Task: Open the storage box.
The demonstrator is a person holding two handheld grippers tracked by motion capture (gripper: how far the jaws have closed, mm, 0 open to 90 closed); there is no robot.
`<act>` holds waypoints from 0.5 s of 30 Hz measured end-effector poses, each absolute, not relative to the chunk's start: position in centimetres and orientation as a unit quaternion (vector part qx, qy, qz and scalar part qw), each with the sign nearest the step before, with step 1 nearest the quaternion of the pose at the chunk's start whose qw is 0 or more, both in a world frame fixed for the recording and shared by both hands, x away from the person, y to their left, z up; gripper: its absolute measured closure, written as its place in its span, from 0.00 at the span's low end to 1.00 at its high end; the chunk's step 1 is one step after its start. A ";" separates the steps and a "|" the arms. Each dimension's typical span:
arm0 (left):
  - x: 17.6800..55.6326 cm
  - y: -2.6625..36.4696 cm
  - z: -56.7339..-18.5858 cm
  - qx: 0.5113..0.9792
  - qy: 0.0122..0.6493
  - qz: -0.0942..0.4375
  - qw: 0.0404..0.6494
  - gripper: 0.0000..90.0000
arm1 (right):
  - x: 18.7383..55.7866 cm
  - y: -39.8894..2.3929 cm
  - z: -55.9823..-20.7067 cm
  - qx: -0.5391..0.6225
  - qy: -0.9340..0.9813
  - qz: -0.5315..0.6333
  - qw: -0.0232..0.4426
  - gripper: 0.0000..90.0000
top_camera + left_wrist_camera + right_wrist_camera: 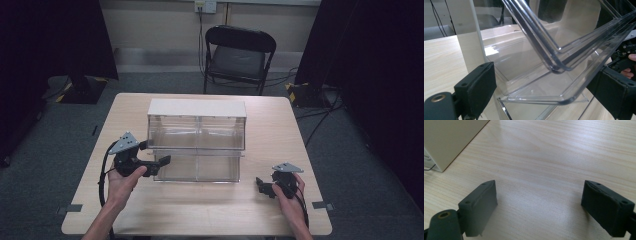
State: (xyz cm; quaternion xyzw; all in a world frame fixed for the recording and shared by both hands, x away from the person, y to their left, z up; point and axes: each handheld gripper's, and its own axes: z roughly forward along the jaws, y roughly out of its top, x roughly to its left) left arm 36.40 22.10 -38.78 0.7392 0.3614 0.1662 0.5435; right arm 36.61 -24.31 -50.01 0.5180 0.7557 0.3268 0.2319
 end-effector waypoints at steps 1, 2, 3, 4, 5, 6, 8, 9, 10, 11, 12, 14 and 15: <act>36.4 22.1 -38.8 0.740 0.361 0.167 0.543 0.10 | 36.6 -24.3 -50.0 0.517 0.756 0.327 0.232 0.14; 36.4 22.1 -38.8 0.739 0.361 0.166 0.543 0.10 | 36.6 -24.3 -50.0 0.517 0.756 0.327 0.232 0.14; 36.4 22.1 -38.8 0.739 0.361 0.166 0.543 0.10 | 36.6 -24.3 -50.0 0.518 0.756 0.327 0.232 0.14; 36.4 22.1 -38.8 0.739 0.361 0.166 0.543 0.10 | 36.6 -24.3 -50.0 0.518 0.756 0.327 0.232 0.14; 36.4 22.1 -38.8 0.740 0.361 0.166 0.543 0.10 | 36.6 -24.3 -50.0 0.518 0.756 0.327 0.232 0.14; 36.4 22.1 -38.8 0.740 0.361 0.166 0.543 0.10 | 36.6 -24.3 -50.0 0.518 0.756 0.327 0.232 0.14; 36.4 22.1 -38.8 0.740 0.361 0.166 0.543 0.10 | 36.6 -24.3 -50.0 0.518 0.756 0.327 0.232 0.14; 36.4 22.1 -38.8 0.740 0.361 0.166 0.542 0.10 | 36.6 -24.3 -50.0 0.518 0.756 0.327 0.232 0.14; 36.4 22.1 -38.7 0.741 0.360 0.167 0.542 0.10 | 36.6 -24.3 -50.0 0.518 0.756 0.327 0.232 0.14; 36.4 22.1 -38.7 0.741 0.360 0.167 0.541 0.10 | 36.6 -24.3 -50.0 0.517 0.756 0.327 0.232 0.14; 36.4 22.1 -38.7 0.742 0.360 0.167 0.540 0.10 | 36.6 -24.3 -50.0 0.518 0.756 0.327 0.232 0.14; 36.4 22.1 -38.7 0.742 0.360 0.167 0.540 0.10 | 36.6 -24.3 -50.0 0.518 0.756 0.327 0.232 0.14; 36.4 22.1 -38.7 0.742 0.359 0.167 0.540 0.10 | 36.6 -24.3 -50.0 0.518 0.756 0.327 0.232 0.14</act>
